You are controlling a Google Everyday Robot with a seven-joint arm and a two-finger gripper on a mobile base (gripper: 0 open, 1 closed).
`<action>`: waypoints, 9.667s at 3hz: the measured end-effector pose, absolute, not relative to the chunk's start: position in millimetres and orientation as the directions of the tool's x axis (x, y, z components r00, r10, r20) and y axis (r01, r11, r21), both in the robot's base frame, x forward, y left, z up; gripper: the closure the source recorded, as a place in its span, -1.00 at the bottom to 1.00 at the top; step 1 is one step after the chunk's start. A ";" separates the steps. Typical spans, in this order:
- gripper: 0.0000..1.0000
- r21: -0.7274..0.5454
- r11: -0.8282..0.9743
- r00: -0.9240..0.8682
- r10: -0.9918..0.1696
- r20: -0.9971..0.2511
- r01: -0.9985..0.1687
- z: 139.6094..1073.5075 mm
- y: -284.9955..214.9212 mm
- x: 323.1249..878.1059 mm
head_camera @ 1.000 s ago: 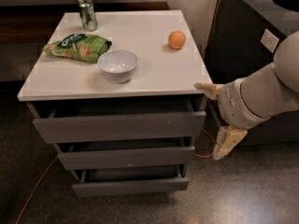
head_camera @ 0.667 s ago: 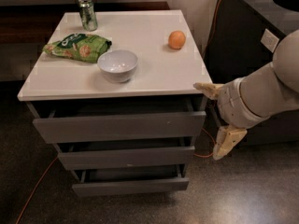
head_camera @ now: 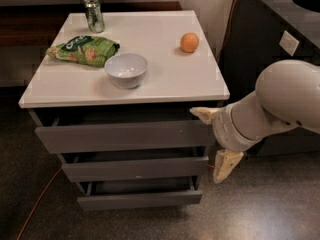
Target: Place orange into top drawer
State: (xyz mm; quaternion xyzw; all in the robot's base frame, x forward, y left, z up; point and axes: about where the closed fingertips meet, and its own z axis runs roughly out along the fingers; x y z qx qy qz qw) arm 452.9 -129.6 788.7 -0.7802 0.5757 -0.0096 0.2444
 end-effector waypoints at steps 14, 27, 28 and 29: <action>1.00 -0.372 -0.092 0.243 -0.891 -0.383 -0.923 673.8 -64.8 468.0; 0.99 -0.156 -0.012 0.095 -0.840 -0.535 -0.988 660.9 -54.7 419.3; 1.00 -0.156 -0.012 0.095 -0.840 -0.535 -0.988 661.0 -54.7 419.3; 1.00 -0.170 0.008 0.092 -0.817 -0.570 -0.985 681.2 -58.2 407.3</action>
Offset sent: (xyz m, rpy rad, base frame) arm 0.0434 0.0462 -0.1037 -0.0062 -0.0022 0.0614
